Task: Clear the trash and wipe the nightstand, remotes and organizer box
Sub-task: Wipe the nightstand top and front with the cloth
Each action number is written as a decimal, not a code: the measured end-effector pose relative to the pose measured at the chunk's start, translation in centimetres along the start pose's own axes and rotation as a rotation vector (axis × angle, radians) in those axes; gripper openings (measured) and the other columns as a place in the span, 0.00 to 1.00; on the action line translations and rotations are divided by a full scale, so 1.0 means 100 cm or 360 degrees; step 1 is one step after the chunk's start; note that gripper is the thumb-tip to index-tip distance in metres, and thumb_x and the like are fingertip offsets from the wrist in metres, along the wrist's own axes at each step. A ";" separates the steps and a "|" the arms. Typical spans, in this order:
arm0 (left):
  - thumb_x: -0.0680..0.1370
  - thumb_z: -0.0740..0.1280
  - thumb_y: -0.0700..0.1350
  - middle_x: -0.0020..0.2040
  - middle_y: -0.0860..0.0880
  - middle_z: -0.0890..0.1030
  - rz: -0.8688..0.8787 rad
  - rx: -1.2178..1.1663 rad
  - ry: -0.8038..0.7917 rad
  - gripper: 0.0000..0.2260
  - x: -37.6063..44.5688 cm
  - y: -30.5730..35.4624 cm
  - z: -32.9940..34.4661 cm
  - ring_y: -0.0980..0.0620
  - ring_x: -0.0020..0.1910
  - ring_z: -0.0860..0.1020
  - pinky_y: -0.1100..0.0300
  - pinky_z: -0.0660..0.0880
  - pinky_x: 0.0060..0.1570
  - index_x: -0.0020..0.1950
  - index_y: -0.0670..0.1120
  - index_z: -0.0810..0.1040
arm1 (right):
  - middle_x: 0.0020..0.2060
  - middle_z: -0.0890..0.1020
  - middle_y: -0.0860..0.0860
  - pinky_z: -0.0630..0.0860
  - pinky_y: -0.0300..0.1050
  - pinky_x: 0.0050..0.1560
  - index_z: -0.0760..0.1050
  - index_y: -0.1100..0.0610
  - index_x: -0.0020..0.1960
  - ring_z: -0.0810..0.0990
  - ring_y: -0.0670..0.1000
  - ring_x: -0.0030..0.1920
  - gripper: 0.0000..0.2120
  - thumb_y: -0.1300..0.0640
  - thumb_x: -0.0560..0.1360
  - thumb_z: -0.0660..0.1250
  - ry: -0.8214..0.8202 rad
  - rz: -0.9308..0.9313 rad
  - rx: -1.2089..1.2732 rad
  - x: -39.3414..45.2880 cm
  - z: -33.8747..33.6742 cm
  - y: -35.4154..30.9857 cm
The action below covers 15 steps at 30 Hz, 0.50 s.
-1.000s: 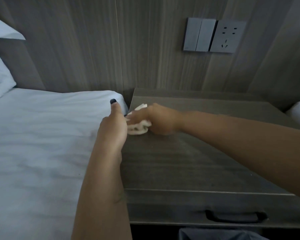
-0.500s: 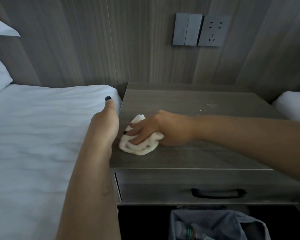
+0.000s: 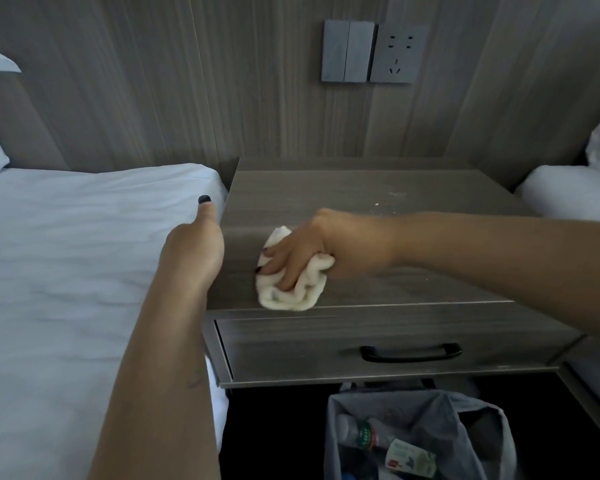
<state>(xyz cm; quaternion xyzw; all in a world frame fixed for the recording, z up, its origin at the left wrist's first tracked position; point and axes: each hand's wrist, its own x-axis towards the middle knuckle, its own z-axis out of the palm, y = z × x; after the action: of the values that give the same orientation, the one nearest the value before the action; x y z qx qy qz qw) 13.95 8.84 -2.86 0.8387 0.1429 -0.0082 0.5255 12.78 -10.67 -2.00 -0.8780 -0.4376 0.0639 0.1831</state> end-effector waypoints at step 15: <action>0.83 0.48 0.57 0.66 0.41 0.74 0.0202 -0.0102 0.0284 0.25 -0.006 0.020 0.026 0.41 0.64 0.71 0.53 0.64 0.53 0.63 0.40 0.72 | 0.60 0.82 0.50 0.74 0.47 0.65 0.79 0.57 0.62 0.78 0.49 0.63 0.26 0.69 0.67 0.60 0.0286 0.0436 0.0137 0.038 -0.034 0.051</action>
<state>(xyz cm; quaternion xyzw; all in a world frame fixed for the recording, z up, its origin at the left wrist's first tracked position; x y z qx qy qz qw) 14.22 5.55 -2.17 0.8263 0.1358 0.1043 0.5366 19.78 -11.39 -0.56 -0.9230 -0.2925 0.0283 0.2485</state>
